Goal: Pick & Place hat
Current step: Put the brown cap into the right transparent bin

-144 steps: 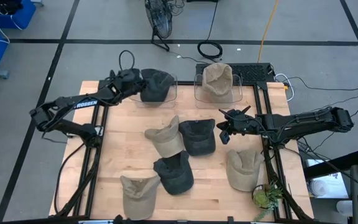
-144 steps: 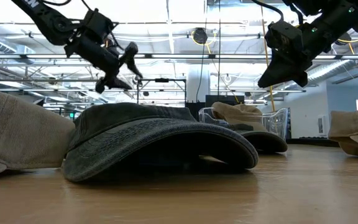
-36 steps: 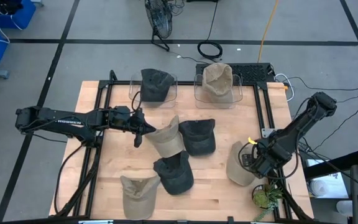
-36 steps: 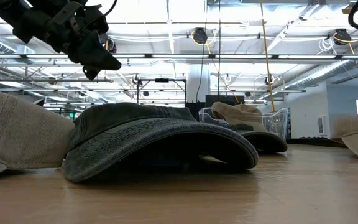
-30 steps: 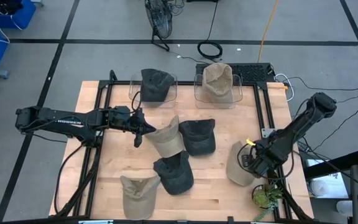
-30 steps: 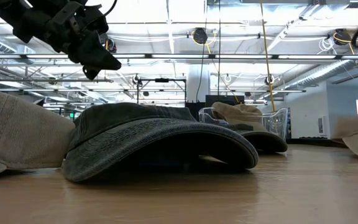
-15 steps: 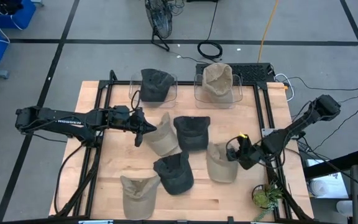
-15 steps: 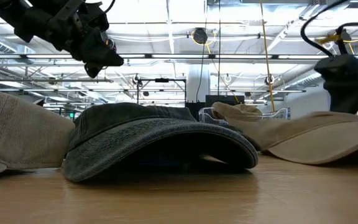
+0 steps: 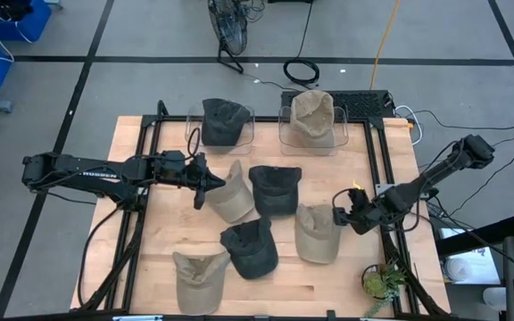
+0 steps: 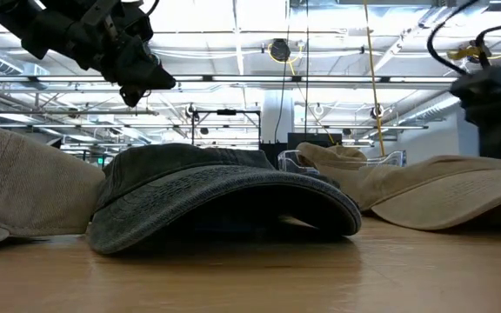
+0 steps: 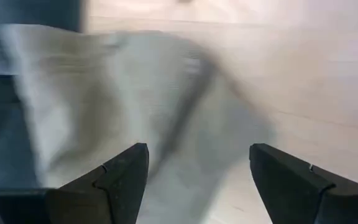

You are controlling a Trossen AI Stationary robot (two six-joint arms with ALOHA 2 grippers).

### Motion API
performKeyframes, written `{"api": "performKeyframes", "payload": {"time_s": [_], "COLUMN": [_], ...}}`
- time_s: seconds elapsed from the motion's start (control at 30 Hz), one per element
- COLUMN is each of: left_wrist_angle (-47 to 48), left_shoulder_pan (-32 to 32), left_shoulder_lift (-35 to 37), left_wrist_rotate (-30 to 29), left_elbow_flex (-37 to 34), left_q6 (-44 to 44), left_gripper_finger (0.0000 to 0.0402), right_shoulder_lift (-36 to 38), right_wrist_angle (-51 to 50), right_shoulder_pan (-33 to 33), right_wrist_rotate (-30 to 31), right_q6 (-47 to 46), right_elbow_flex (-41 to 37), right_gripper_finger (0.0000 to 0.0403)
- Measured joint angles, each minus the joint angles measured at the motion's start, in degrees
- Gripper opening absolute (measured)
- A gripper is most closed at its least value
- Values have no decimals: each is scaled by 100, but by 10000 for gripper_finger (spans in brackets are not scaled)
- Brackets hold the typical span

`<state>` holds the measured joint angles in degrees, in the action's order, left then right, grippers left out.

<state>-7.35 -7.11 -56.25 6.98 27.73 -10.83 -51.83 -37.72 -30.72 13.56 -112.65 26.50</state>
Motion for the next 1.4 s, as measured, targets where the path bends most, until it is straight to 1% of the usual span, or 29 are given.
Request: {"api": "performKeyframes", "payload": {"time_s": [0.07,0.13,0.23,0.37,0.47,0.6,0.7,0.8,0.9,1.07,1.17,1.23,1.27,1.3,1.4], "left_wrist_angle": [0,1,6,11,13,13,12,9,4,-3,-9,-10,-13,-13,-13], "left_shoulder_pan": [0,0,0,0,0,0,0,-4,-4,-4,-4,-4,-4,-4,-4], "left_shoulder_lift": [0,0,0,0,0,0,0,0,0,0,0,0,0,0,0], "left_wrist_rotate": [0,0,0,-105,-111,-113,-114,-114,-114,-114,-114,-114,-114,-114,-113], "left_elbow_flex": [0,0,0,0,0,0,0,0,0,0,0,0,0,0,0], "left_q6": [0,2,2,13,24,23,33,27,20,-7,-30,-31,-31,-31,-31], "left_gripper_finger": [6,8,3,7,3,7,3,6,5,7,4,3,5,6,6], "right_shoulder_lift": [-23,-84,-246,-559,-768,-936,-1021,-1058,-1062,-1073,-1083,-1087,-1083,-1075,-1053], "right_wrist_angle": [-212,-76,557,1450,2029,2252,2343,2352,2335,2343,2578,2862,3066,3248,3657], "right_shoulder_pan": [0,0,0,-1,0,33,95,172,242,333,373,379,378,377,380], "right_wrist_rotate": [-184,-187,-179,-149,11,160,160,166,157,144,149,381,536,678,1091], "right_q6": [-160,-248,-218,-221,-199,-29,99,212,295,404,593,793,914,1029,1241], "right_elbow_flex": [-4,-53,-231,-506,-624,-632,-634,-640,-648,-660,-672,-686,-684,-676,-673], "right_gripper_finger": [260,260,260,260,260,257,244,220,185,111,60,24,13,8,9]}}
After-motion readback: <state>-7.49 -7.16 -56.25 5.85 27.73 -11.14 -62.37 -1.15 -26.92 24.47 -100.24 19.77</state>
